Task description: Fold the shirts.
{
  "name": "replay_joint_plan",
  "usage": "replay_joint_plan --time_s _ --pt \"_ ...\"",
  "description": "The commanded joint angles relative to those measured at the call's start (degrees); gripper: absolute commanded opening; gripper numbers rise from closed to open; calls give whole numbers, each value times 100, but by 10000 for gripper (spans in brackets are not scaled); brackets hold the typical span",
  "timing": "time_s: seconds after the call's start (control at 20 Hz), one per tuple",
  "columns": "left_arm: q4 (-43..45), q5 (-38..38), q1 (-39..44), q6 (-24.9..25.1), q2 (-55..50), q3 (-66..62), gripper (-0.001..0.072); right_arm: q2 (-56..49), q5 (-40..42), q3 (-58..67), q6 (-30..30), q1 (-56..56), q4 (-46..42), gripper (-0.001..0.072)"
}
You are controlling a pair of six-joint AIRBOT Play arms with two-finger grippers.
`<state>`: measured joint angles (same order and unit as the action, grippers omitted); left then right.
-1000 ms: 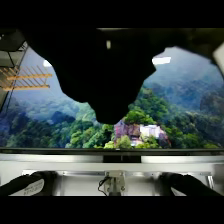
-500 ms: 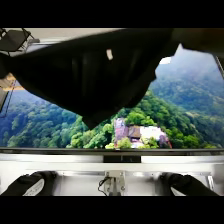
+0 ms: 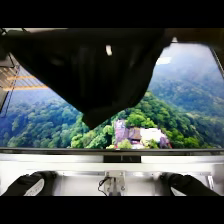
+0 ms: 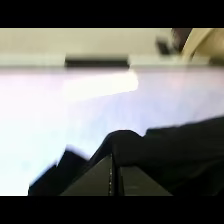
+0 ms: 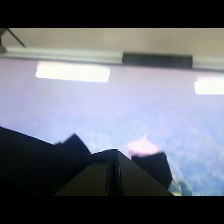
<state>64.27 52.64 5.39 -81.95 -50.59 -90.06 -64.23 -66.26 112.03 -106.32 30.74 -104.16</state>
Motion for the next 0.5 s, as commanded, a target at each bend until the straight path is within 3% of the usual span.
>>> replay_joint_plan --time_s 0.0,0.2,0.35,0.45 --pt "-380 -1220 -2 675 297 -413 43 -4 1394 4 186 7 114 55" --pt "481 -1320 -2 817 671 -879 42 203 2059 4 203 7 538 55" --pt "1137 -879 -2 186 743 -894 42 511 2223 4 181 2 468 54" --pt "1537 146 -2 -444 590 -800 42 551 1416 4 81 2 540 55"
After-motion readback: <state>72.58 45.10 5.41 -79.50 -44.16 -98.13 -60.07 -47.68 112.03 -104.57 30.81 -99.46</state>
